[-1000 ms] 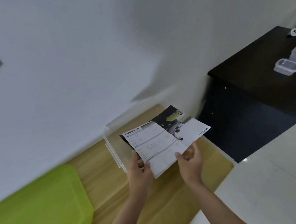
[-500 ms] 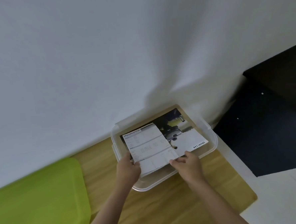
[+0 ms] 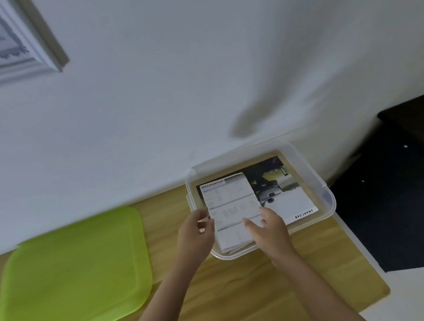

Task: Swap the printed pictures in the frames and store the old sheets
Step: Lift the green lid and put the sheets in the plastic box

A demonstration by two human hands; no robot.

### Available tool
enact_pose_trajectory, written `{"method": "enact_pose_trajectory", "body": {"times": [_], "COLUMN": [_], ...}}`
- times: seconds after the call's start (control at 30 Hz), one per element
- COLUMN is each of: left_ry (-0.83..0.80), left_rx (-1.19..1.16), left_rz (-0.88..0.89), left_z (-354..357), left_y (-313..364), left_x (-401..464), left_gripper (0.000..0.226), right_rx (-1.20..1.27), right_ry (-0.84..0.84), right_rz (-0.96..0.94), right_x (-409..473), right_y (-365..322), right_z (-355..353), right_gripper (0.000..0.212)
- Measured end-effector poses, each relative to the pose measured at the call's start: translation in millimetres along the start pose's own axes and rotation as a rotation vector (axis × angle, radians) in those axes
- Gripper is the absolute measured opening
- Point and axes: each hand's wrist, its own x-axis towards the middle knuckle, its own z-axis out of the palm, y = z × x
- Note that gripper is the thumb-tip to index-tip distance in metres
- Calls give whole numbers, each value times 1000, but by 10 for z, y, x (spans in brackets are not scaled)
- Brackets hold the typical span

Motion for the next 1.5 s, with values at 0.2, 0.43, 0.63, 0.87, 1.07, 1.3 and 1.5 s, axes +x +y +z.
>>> {"method": "enact_pose_trajectory", "body": {"times": [0.2, 0.43, 0.63, 0.87, 1.07, 1.3, 1.5], "left_ry": [117, 280, 398, 298, 320, 343, 348], "left_rx": [-64, -28, 137, 164, 184, 141, 107], "left_rz": [26, -145, -422, -569, -543, -469, -363], "left_z": [-635, -1811, -2580, -3018, -3126, -3145, -2963], "left_y": [-535, -1624, -2408, -2827, -2890, -2817, -2465], "left_x": [-237, -506, -693, -653, -646, -778, -844], "left_gripper": [20, 28, 50, 70, 67, 63, 66], "right_rx": [54, -25, -240, -424, -359, -314, -278], "right_ry": [-30, -156, -103, -84, 91, 219, 313], "right_rz": [-92, -166, -138, -63, -29, -112, -259], "right_x": [-475, -912, -1000, -914, -862, -891, -874], "right_y": [-179, -219, -131, -141, -189, -202, -174], "right_z": [657, 1825, 2539, 2988, 3116, 2993, 2505], "right_gripper": [47, 48, 59, 66, 57, 55, 55]}}
